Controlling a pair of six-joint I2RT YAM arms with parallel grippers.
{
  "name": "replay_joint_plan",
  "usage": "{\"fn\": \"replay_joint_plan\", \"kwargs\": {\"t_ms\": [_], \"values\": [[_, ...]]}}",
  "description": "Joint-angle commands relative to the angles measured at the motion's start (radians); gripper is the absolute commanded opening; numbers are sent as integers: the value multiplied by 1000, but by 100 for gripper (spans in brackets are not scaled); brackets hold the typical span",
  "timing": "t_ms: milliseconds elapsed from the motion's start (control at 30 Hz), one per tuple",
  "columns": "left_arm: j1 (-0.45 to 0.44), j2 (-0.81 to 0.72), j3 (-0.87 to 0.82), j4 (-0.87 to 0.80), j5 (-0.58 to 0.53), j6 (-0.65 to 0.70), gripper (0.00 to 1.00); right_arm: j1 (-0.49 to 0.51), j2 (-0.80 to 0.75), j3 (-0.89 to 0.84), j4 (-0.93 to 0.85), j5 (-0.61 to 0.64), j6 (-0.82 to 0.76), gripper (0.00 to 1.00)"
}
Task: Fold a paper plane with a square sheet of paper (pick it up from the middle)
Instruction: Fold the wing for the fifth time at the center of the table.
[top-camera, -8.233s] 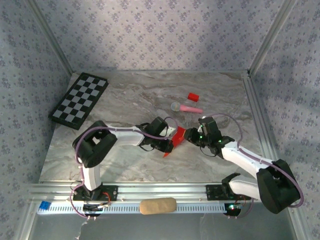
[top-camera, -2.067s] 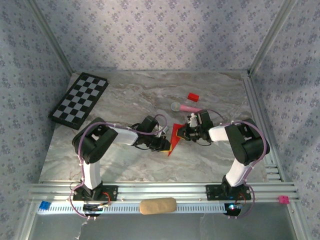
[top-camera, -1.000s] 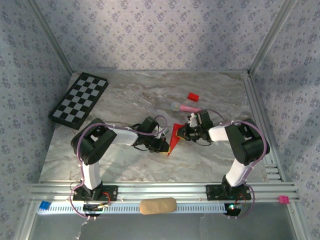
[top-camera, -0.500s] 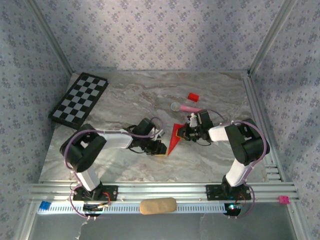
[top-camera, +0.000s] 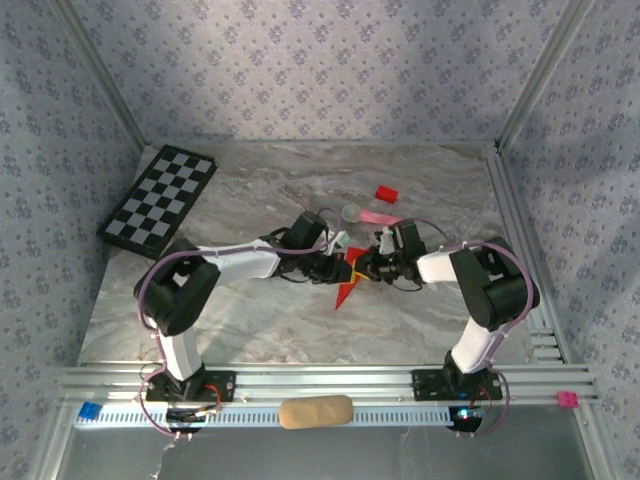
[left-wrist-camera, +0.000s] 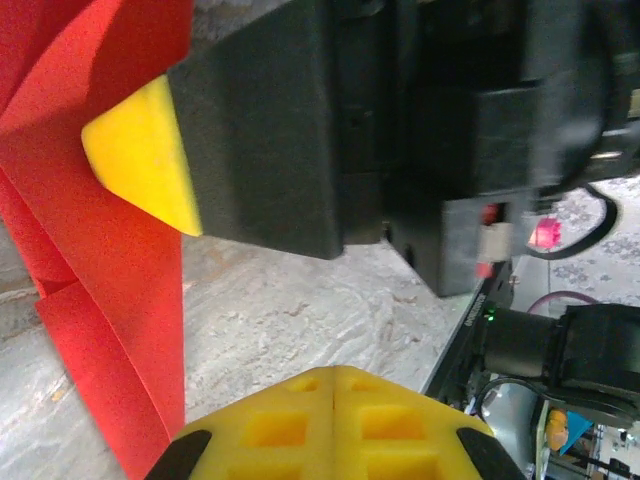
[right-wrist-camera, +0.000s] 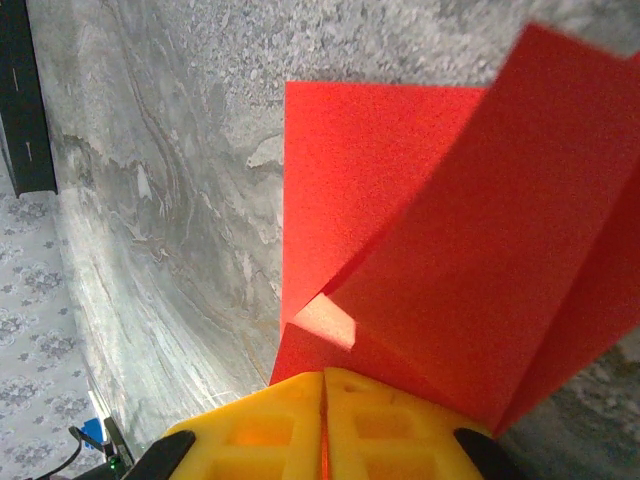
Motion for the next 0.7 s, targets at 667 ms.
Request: {"fn": "replay_joint_plan", "kwargs": {"t_ms": [667], "values": [[-46,129,41,-83,-106,58,5,16,58,-7,-68,108,-3,10]]}}
